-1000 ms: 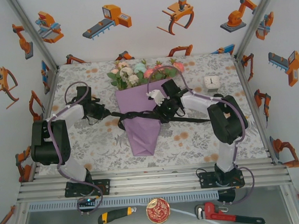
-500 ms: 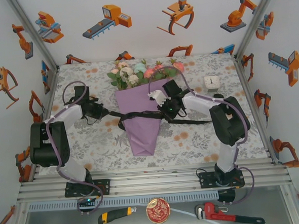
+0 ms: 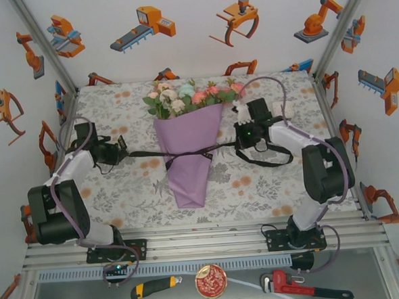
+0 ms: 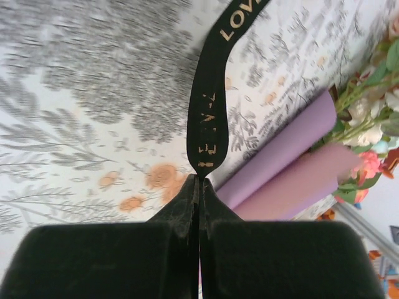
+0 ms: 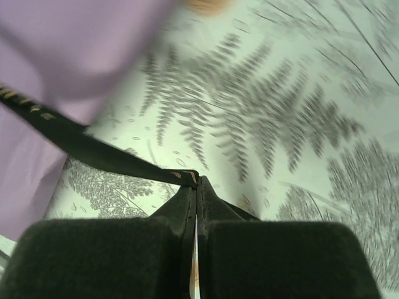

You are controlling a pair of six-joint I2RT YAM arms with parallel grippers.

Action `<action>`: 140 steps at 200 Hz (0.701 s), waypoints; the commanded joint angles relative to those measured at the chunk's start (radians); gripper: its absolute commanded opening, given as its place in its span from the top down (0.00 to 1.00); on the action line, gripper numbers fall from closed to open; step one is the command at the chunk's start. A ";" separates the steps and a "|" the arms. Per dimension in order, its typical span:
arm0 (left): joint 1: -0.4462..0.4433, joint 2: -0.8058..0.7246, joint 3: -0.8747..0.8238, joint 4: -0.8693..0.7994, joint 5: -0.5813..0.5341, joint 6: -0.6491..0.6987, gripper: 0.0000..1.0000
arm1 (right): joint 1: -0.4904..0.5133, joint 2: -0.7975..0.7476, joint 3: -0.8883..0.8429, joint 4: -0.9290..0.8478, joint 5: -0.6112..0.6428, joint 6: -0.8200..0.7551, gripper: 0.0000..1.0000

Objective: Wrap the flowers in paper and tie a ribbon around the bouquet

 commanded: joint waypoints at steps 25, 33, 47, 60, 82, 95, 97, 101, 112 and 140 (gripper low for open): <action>0.181 -0.017 -0.033 -0.032 0.024 0.123 1.00 | -0.172 -0.114 -0.149 0.005 0.087 0.364 1.00; 0.219 -0.012 -0.036 -0.018 0.028 0.128 1.00 | -0.201 -0.124 -0.151 -0.009 0.102 0.389 1.00; 0.283 -0.005 -0.035 0.000 0.036 0.127 1.00 | -0.238 -0.137 -0.146 -0.042 0.152 0.426 1.00; 0.330 0.004 -0.020 0.007 0.042 0.139 1.00 | -0.275 -0.147 -0.139 -0.069 0.200 0.468 1.00; 0.403 0.021 0.022 0.005 0.044 0.164 1.00 | -0.358 -0.165 -0.142 -0.081 0.229 0.556 1.00; 0.454 0.034 0.034 0.015 0.063 0.155 1.00 | -0.410 -0.181 -0.153 -0.078 0.239 0.606 1.00; 0.460 0.036 0.036 0.017 0.066 0.154 1.00 | -0.416 -0.183 -0.155 -0.077 0.240 0.613 1.00; 0.475 0.038 0.039 0.022 0.073 0.151 1.00 | -0.429 -0.186 -0.158 -0.077 0.243 0.621 1.00; 0.506 0.047 0.047 0.026 0.091 0.146 1.00 | -0.458 -0.199 -0.163 -0.075 0.252 0.641 1.00; 0.559 0.047 0.045 0.028 0.114 0.136 1.00 | -0.497 -0.223 -0.180 -0.067 0.263 0.688 1.00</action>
